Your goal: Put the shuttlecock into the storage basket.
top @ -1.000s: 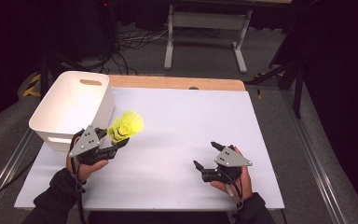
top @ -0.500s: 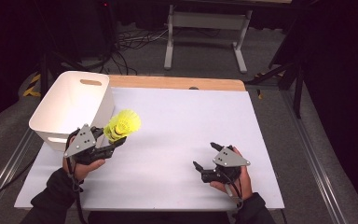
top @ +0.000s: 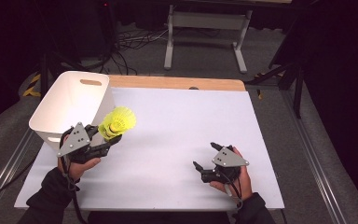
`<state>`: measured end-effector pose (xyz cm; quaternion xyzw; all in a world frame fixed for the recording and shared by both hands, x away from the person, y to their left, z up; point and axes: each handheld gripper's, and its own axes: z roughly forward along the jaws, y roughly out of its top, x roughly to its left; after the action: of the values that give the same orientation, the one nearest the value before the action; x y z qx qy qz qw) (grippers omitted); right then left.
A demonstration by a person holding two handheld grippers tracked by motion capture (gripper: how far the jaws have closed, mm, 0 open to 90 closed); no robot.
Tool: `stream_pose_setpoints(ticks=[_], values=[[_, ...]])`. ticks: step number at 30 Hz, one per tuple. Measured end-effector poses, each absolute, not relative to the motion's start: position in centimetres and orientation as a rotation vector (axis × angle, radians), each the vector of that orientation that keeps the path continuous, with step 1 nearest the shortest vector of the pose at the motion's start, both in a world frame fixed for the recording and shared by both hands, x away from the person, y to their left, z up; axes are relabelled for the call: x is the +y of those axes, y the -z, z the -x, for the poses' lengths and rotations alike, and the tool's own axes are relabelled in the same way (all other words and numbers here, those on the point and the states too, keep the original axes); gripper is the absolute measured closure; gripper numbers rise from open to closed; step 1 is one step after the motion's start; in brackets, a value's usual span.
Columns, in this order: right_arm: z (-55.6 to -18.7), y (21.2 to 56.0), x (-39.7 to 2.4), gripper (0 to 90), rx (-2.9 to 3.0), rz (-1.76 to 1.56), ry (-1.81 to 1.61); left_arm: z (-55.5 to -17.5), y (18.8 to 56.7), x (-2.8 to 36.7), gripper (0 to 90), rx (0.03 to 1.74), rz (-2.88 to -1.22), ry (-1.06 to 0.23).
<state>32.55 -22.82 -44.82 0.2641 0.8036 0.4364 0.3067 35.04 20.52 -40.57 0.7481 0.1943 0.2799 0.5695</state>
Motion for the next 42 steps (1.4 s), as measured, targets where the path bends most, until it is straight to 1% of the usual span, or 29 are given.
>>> stream_pose_setpoints(ticks=[9, 42], values=[[-32.5, 44.8, -22.9, 12.9, 2.124, -0.7, -1.148, -34.7, 39.8, 21.3, 52.4, 0.455, -1.725, -0.678], [-32.6, 44.8, -22.8, 12.9, 2.133, -0.696, -1.148, -34.5, 38.6, 23.8, 52.7, 0.496, -1.661, -0.722]])
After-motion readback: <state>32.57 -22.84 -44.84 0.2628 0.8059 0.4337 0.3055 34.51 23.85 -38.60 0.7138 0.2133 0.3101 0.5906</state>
